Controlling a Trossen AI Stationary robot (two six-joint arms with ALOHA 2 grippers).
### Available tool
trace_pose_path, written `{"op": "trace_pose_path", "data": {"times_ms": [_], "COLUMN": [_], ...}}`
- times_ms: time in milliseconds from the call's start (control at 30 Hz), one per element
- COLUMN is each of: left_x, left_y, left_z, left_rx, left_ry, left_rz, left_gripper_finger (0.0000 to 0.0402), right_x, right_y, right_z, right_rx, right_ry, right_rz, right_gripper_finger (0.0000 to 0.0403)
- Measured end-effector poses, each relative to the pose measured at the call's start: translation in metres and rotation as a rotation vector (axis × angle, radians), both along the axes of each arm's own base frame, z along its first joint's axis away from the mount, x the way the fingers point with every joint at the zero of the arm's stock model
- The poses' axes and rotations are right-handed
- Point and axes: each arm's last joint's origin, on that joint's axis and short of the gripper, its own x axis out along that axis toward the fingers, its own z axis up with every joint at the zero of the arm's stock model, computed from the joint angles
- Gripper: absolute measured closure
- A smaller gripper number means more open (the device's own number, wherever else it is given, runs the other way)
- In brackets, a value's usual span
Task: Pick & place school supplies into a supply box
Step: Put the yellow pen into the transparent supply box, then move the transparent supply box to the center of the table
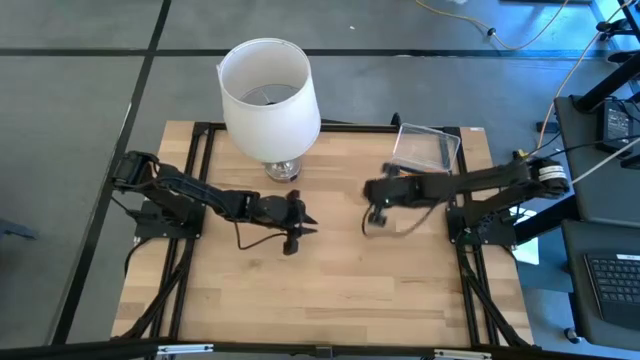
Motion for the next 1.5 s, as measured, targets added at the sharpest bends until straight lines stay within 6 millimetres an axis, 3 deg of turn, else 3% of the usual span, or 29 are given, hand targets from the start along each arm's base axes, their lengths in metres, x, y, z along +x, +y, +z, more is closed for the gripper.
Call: {"op": "trace_pose_path", "data": {"times_ms": [200,433,767,1500], "left_x": [-0.001,-0.001,-0.001,-0.002], "left_y": [0.0,0.0,0.0,-0.001], "left_z": [-0.007,-0.007,-0.007,-0.007], "left_rx": [-0.031,-0.031,-0.029,-0.046], "left_ry": [0.055,0.054,0.054,0.057], "left_rz": [0.034,0.034,0.033,0.007], "left_gripper_finger": [0.0308,0.0309,0.0309,0.0313], "right_x": [-0.032,-0.066,-0.093,-0.09], "right_y": [-0.034,-0.065,-0.083,-0.088], "right_z": [0.022,0.005,-0.036,-0.035], "right_rx": [0.019,0.07,0.239,0.253], "right_ry": [0.346,0.589,0.655,0.608], "right_rz": [-0.32,-0.489,-0.54,-0.542], "right_gripper_finger": [0.036,0.036,0.0348,0.0326]}}
